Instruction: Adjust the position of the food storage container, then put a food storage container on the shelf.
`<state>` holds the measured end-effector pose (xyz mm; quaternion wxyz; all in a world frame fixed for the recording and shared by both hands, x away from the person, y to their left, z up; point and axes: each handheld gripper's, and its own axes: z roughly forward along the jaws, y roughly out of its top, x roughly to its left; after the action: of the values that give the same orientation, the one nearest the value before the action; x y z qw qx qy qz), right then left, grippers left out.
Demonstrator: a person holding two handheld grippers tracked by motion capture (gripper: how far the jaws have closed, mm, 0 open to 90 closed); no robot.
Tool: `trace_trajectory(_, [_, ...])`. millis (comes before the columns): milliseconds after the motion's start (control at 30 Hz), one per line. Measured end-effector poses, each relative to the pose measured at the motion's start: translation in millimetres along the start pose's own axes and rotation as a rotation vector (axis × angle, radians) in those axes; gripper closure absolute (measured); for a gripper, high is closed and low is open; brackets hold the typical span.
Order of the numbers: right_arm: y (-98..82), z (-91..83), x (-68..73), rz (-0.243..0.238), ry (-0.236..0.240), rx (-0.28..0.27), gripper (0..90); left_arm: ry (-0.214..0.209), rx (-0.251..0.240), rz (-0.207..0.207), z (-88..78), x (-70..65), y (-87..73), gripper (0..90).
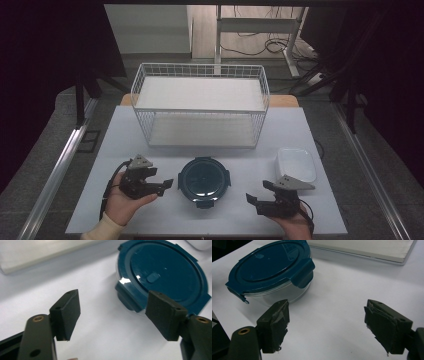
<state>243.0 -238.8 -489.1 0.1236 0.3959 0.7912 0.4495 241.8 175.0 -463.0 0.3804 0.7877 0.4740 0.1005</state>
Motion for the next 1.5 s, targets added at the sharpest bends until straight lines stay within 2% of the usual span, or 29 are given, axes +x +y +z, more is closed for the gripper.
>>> trace_trajectory(300, [0.1,0.0,-0.2,-0.004,0.003,0.001,19.8,-0.018,0.014,-0.026,4.3,2.3,-4.4,24.6])
trace_trajectory(433, [-0.3,1.0,-0.1,-0.003,0.001,0.005,19.8,-0.019,0.007,-0.035,4.6,2.9,-5.9,23.2])
trace_trajectory(600, [1.1,2.6,-0.4,-0.001,0.009,0.003,19.5,-0.024,-0.005,-0.068,3.1,4.1,-5.7,20.2])
trace_trajectory(700, [0.6,3.0,-0.8,0.011,0.017,0.002,19.0,-0.022,-0.018,-0.083,2.9,5.0,-4.2,17.9])
trace_trajectory(733, [1.2,2.1,-1.5,0.037,0.027,-0.004,18.7,-0.031,-0.023,-0.093,3.0,5.0,-3.4,17.9])
trace_trajectory(867, [3.9,0.4,-1.0,0.058,0.03,-0.007,18.5,-0.05,-0.023,-0.101,3.5,4.9,-2.5,17.8])
trace_trajectory(967, [12.2,2.2,2.2,0.092,0.063,-0.002,18.1,-0.069,-0.021,-0.122,5.0,5.6,0.3,17.8])
trace_trajectory(1000, [15.5,3.4,3.9,0.095,0.066,0.003,17.9,-0.089,-0.027,-0.141,5.7,5.2,5.0,17.8])
trace_trajectory(1033, [15.5,3.4,3.9,0.095,0.066,0.003,17.9,-0.089,-0.027,-0.141,5.7,5.2,5.0,17.7])
trace_trajectory(1067, [24.3,6.4,7.4,0.091,0.079,0.012,17.4,-0.09,-0.038,-0.146,5.7,3.2,11.5,17.1])
trace_trajectory(1100, [24.3,6.4,7.4,0.091,0.079,0.012,17.4,-0.09,-0.038,-0.146,5.7,3.2,11.5,16.9])
trace_trajectory(1200, [39.5,12.0,12.8,0.098,0.103,0.028,16.5,-0.108,-0.039,-0.156,8.3,0.6,21.5,16.0])
trace_trajectory(1300, [52.1,16.4,17.1,0.098,0.119,0.037,15.9,-0.112,-0.032,-0.166,10.7,1.4,23.7,15.3])
trace_trajectory(1333, [56.3,17.9,18.4,0.105,0.126,0.043,15.3,-0.12,-0.028,-0.185,13.6,3.4,25.3,15.2])
trace_trajectory(1433, [63.9,21.6,20.0,0.117,0.135,0.053,15.1,-0.132,-0.026,-0.208,15.9,6.1,26.4,15.1])
trace_trajectory(1467, [71.3,28.8,21.3,0.129,0.156,0.086,12.7,-0.146,-0.023,-0.219,17.7,7.5,25.8,14.8])
trace_trajectory(1500, [73.2,31.5,21.8,0.134,0.164,0.095,12.3,-0.152,-0.02,-0.22,18.6,8.3,24.6,14.6])
